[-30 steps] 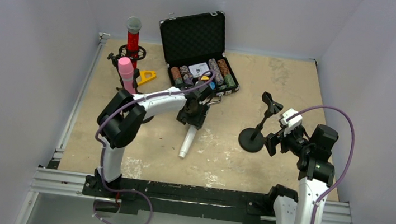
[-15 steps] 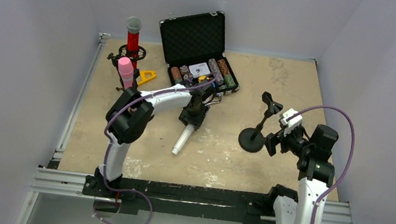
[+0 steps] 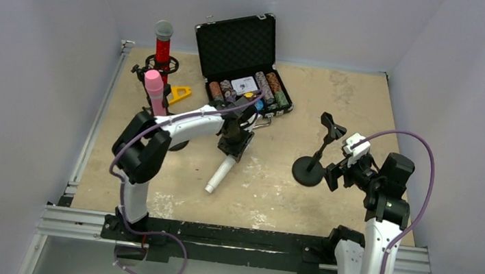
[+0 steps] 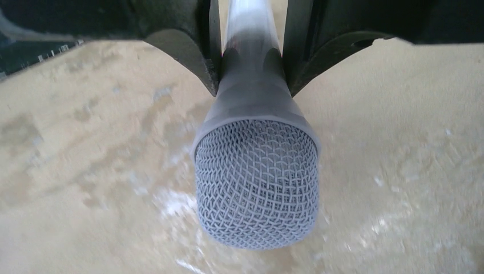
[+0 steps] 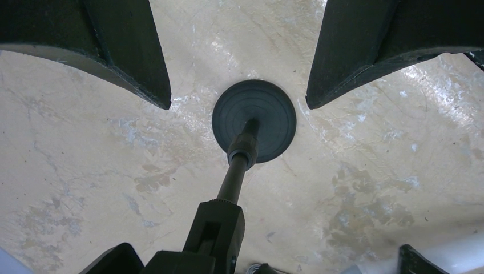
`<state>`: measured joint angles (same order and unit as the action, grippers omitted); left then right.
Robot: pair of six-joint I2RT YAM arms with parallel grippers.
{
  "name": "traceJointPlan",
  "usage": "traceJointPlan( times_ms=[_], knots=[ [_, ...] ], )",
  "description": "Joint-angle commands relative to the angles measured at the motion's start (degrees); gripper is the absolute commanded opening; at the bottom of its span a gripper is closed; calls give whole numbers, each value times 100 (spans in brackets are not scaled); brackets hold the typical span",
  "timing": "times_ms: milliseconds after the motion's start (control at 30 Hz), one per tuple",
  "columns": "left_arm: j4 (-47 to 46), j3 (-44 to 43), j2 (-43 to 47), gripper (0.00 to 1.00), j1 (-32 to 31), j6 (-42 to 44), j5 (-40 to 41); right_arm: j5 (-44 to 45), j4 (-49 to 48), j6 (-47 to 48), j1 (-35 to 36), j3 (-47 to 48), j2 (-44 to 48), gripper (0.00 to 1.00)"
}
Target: Attach the microphones to the stand
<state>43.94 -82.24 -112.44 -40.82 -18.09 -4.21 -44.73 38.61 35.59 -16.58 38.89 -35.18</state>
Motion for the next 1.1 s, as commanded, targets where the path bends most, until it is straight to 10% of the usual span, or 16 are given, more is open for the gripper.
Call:
traceJointPlan(
  times_ms=[0,500,1067],
  knots=[
    [-554,566,1546,0,39,353,-696,-220,-14,25,-24,83,41,92],
    [-1389,2572,5906,0,70,2014,-1675,-796,914,1192,-23,905,-367,98],
    [-1683,3072,6804,0,73,2221,-1557,-1035,1543,813,-23,2501,-1204,99]
  ],
)
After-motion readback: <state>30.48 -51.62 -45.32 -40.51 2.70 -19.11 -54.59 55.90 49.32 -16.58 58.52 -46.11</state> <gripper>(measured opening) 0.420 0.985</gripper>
